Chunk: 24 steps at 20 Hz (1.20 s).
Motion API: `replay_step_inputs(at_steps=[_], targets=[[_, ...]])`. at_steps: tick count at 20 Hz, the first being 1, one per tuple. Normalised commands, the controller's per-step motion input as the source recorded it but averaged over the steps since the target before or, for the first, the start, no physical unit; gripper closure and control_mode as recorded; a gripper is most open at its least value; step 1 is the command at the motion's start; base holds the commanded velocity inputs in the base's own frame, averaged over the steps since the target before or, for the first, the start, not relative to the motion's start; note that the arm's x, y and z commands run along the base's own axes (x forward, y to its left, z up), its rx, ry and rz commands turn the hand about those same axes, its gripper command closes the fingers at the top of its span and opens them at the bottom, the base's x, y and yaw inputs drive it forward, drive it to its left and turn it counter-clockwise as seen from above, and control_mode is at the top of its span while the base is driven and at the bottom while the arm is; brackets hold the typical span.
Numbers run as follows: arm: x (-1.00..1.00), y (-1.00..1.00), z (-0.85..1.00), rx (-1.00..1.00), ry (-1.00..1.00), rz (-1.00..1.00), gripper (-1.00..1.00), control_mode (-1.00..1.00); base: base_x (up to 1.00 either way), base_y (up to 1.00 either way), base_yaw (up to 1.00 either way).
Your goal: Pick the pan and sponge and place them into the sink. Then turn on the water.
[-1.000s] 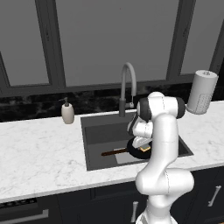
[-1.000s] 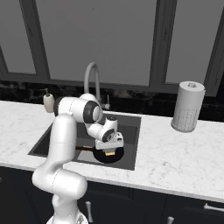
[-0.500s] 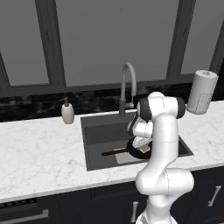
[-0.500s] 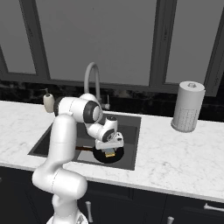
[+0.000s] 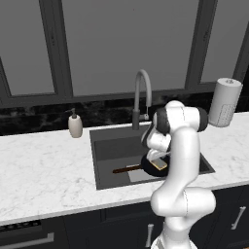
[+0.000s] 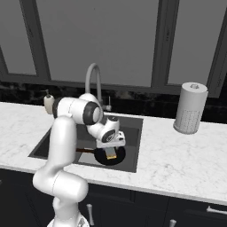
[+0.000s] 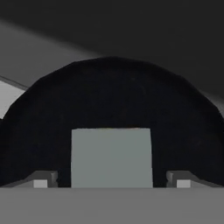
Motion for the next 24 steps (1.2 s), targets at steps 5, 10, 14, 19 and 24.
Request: replay_step_inputs(at_steps=[5,10,14,19,24], targets=[[-0.12,-0.03,0.73,0.05,-0.15,-0.1,-1.0,-1.0,0.0,0.0,0.0],[-0.07,-0.07,0.67,0.07,-0.23,-0.07,-1.0,-1.0,0.0,0.0,0.0],[-0.11,0.0,0.83,0.04,-0.19,-0.09,-1.0,-1.0,0.0,0.0,0.0],[-0.26,0.0,0.86,0.04,-0.21,-0.1,-1.0,-1.0,0.0,0.0,0.0],[-0.23,0.06,0.83,0.03,-0.2,-0.12,-1.0,-1.0,0.0,0.0,0.0]])
